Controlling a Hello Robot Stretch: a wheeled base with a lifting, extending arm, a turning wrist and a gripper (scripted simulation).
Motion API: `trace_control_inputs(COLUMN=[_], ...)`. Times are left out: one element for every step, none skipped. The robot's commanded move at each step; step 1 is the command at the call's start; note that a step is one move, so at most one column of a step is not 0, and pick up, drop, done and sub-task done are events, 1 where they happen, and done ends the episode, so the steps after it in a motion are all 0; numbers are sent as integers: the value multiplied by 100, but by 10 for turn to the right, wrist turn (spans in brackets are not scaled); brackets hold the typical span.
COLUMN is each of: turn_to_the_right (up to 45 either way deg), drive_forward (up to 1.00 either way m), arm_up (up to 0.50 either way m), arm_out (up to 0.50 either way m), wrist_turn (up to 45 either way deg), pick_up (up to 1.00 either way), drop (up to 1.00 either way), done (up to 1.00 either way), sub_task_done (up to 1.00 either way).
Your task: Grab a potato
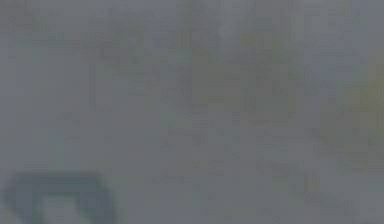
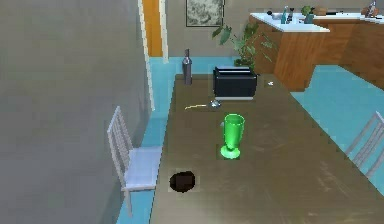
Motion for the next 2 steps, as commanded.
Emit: trace_control_inputs(turn_to_the_right=[0,0], drive_forward=[0,0], arm_up=[50,30], arm_out=[0,0], wrist_turn=[0,0], pick_up=[0,0], drop=[0,0], done=[0,0], sub_task_done=[0,0])
